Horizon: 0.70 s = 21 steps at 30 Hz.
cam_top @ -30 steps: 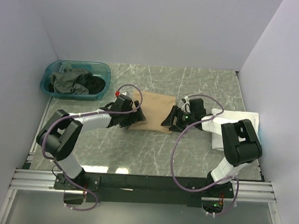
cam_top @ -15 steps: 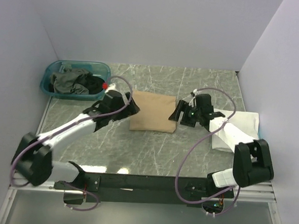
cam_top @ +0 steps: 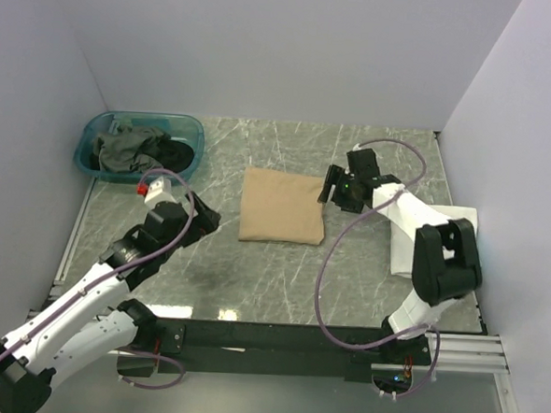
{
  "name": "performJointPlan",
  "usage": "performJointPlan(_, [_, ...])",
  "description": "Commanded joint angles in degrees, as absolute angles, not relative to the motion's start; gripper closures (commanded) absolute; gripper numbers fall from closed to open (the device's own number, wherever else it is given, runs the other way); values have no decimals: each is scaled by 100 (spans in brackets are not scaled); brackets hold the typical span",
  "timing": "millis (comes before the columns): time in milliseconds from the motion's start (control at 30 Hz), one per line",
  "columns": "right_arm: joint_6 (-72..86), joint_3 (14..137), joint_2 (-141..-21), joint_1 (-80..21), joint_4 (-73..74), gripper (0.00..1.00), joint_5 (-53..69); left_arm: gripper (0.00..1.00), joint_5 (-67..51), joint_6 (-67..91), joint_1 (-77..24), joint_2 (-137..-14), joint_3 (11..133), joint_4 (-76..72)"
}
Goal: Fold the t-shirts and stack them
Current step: Neatly place the folded tshirt to the corner
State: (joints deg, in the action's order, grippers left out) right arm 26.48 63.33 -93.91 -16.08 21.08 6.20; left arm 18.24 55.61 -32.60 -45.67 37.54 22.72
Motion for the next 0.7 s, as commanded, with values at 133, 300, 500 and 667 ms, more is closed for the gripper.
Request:
performJointPlan(133, [2681,7083,-10379,-1889,2285,26,45,1,1837,5888,-3278,-3867,3322,2856])
performJointPlan(300, [2725,7268,-10950,-2179,2276,44,61,0,1705,5871,-3278,-3753,3191,2830])
performJointPlan(500, [2699,7295,-11232,-2478,2382,64,-132,1,1854,5889,-3278,-3736,3226,3015])
performJointPlan(667, [2488,7146,-11215,-2637,2364,100,-175,1,1863,5871,-3278,-3595,3182,2979])
